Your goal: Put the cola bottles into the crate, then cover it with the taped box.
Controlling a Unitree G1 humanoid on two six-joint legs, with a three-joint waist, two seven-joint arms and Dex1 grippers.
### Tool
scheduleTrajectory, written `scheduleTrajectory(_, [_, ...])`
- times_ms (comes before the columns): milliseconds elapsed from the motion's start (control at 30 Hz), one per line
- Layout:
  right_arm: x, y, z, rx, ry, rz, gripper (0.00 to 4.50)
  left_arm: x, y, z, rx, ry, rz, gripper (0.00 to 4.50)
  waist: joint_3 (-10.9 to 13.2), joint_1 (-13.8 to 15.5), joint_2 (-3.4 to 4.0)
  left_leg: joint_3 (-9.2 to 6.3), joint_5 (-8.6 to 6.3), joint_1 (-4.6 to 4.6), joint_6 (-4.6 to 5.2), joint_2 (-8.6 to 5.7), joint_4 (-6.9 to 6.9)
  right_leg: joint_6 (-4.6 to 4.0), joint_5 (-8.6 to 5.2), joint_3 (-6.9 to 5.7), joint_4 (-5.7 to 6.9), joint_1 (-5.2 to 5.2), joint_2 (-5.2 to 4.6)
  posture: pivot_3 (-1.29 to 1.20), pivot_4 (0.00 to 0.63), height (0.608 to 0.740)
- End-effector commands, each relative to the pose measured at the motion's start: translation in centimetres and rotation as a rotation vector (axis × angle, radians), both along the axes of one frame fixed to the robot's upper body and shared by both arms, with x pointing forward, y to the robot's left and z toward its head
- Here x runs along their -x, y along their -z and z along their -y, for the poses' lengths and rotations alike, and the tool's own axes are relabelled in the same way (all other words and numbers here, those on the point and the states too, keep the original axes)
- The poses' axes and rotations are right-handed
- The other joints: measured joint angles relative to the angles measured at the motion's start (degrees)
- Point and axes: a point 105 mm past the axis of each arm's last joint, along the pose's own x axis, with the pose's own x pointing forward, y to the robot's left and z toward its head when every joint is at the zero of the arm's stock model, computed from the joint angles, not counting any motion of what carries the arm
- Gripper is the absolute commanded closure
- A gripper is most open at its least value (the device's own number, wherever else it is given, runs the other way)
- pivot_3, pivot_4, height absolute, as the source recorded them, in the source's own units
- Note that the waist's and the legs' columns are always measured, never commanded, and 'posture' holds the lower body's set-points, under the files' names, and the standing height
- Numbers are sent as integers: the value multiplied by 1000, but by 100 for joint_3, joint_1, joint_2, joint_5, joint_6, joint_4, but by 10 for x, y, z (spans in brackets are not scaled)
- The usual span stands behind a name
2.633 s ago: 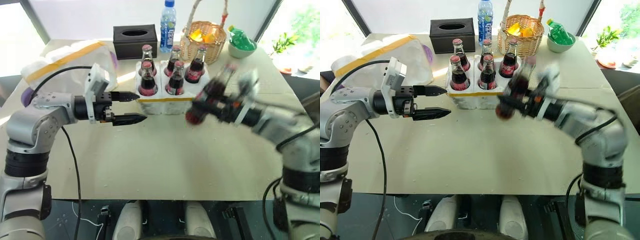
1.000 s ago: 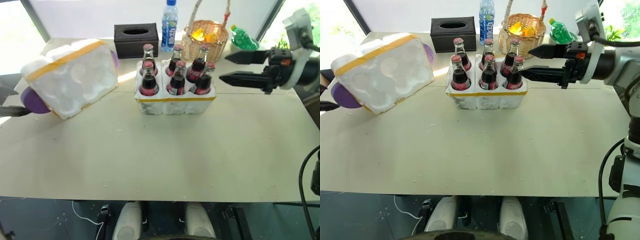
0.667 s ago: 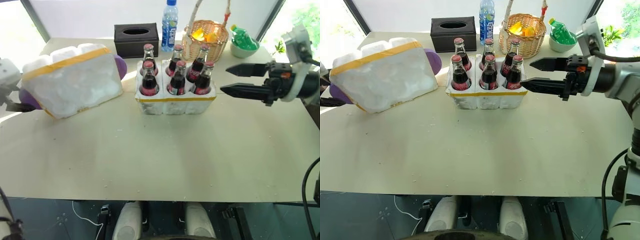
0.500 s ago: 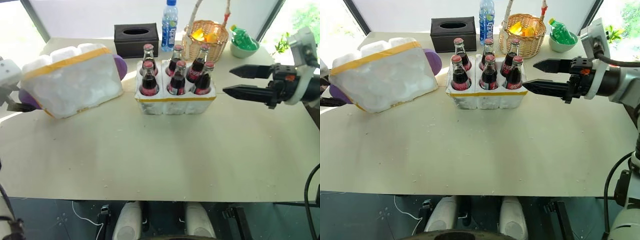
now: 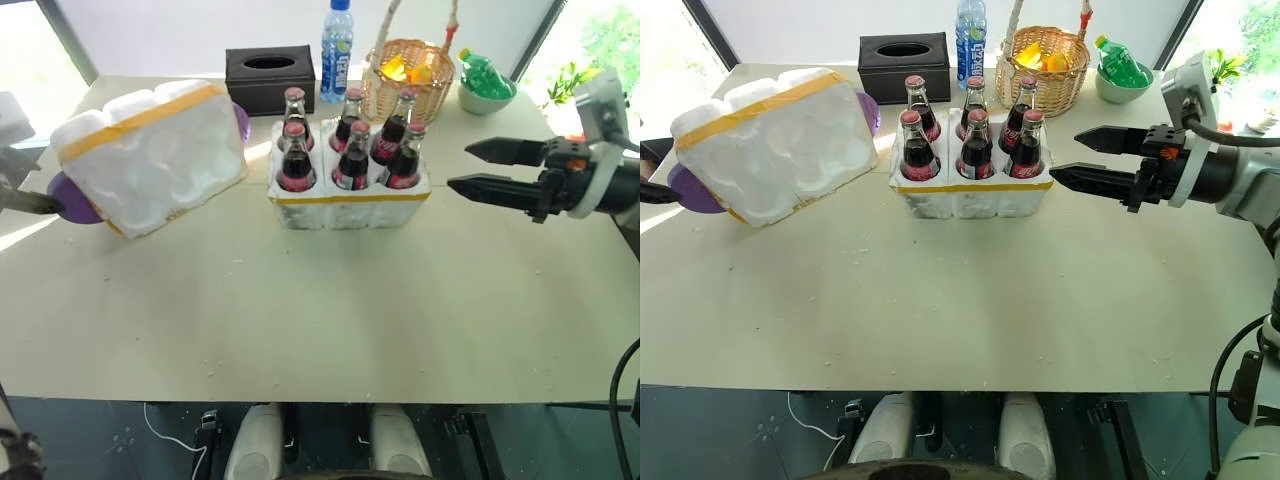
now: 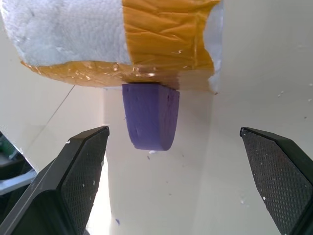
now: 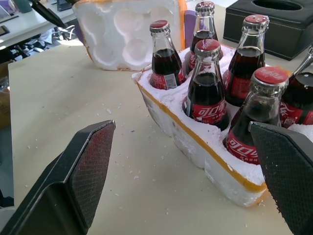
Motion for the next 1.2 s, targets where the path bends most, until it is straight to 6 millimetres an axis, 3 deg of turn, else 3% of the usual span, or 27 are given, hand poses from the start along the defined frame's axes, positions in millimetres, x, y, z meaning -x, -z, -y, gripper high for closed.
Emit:
scheduleTrajectory(33, [5, -12, -1, -13, -4, 58, 26, 7, -11, -8, -29, -26, 16, 0, 0, -5, 0, 1, 0, 0, 0, 0, 0, 0, 0, 0, 0, -1, 0, 0, 150, 740])
scheduleTrajectory(300, [8, -8, 4, -9, 18, 38, 26, -15, 2, -15, -94, -100, 139, 0, 0, 8, 0, -3, 0, 0, 1, 0, 1, 0, 0, 1, 2, 0, -2, 0, 150, 740])
scheduleTrajectory(500, [5, -7, 3, -17, 17, 26, 26, -29, 36, -4, -61, -91, 116, 0, 1, 4, -3, 2, 4, 1, -6, 0, 8, 0, 0, 1, 33, -3, -3, 0, 150, 740])
scheduleTrajectory(733, [5, -11, 2, -12, 8, 27, 26, -39, 48, 5, -7, -106, 133, 0, 0, 35, -4, 3, 4, 2, -7, -1, 18, 0, 0, 0, 45, -3, -5, 0, 150, 740])
scheduleTrajectory(833, [5, -9, 2, -8, 11, 25, 0, -36, 51, 7, 16, -94, 94, 810, 0, 32, -5, 3, 2, 2, -3, -1, 23, 0, 0, 1, 47, -2, -5, 0, 150, 740])
scheduleTrajectory(1067, [5, -6, 0, -14, 12, 22, 0, -27, 51, 5, 31, -92, 33, 4031, -1, 34, -3, 4, 2, 2, -3, -1, 24, 0, 0, 1, 52, -2, -5, 0, 150, 740])
scheduleTrajectory(1100, [5, -7, 0, -16, 12, 23, 0, -27, 51, 5, 28, -92, 28, 4239, -1, 33, -3, 3, 2, 2, -3, -1, 26, 0, 0, 1, 52, -2, -6, 0, 150, 740])
scheduleTrajectory(1200, [3, -6, 0, -18, 13, 24, 0, -27, 50, 4, 14, -89, 34, 4258, -2, 28, -3, 3, 1, 2, -1, -1, 28, 0, 0, 1, 53, -2, -6, 0, 150, 740])
